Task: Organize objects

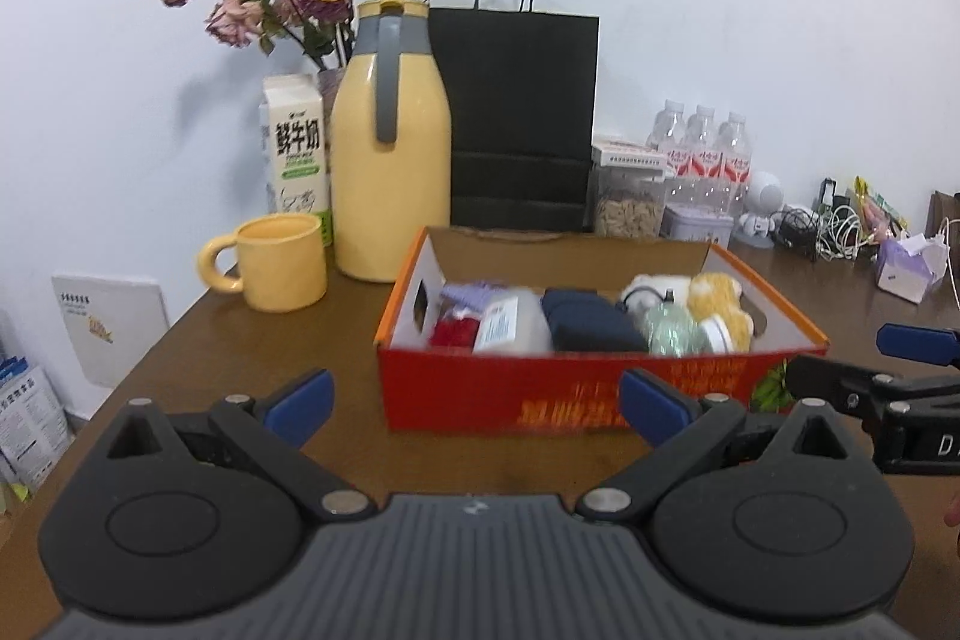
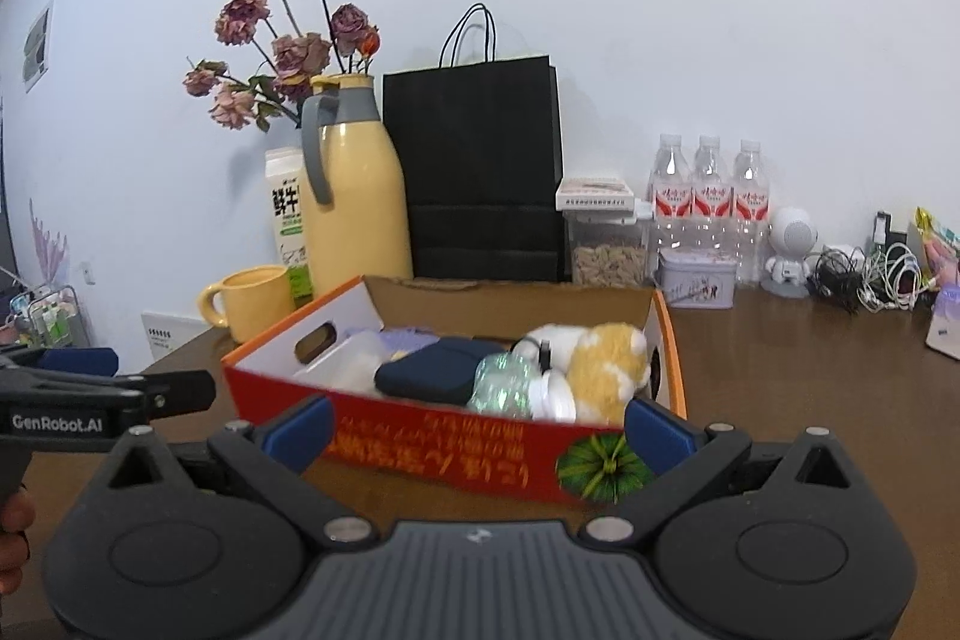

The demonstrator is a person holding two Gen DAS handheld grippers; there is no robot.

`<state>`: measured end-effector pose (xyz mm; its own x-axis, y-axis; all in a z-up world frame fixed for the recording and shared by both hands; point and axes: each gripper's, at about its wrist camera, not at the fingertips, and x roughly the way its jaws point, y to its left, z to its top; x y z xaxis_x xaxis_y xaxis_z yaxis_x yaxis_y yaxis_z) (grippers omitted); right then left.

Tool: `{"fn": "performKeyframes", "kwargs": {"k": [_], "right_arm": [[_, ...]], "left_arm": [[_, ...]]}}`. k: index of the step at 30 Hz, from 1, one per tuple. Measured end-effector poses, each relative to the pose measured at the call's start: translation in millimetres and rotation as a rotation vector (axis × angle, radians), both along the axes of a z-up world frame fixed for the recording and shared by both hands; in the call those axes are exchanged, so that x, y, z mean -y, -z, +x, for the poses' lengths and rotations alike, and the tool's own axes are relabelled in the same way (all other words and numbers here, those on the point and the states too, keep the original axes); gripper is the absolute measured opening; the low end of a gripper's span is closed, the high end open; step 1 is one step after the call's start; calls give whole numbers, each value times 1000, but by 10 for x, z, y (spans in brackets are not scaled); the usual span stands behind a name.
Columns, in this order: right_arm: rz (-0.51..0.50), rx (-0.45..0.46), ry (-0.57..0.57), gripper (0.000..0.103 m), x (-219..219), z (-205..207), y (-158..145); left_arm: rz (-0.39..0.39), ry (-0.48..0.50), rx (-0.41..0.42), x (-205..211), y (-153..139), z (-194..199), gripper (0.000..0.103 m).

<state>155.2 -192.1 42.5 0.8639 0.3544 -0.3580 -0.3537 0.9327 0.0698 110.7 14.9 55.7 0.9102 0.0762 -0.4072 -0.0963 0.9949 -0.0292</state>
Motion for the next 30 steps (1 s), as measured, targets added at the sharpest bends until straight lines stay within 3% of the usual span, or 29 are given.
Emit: {"fn": "performKeyframes", "kwargs": {"k": [14,30], "right_arm": [[-19,-86,10,103,43,-185,211],[-23,-94,9,103,43,-166,236]], "left_arm": [[-3,-9,-80,-3,238,-280,103],[-7,-14,-95,-14,281,-269,103]]}}
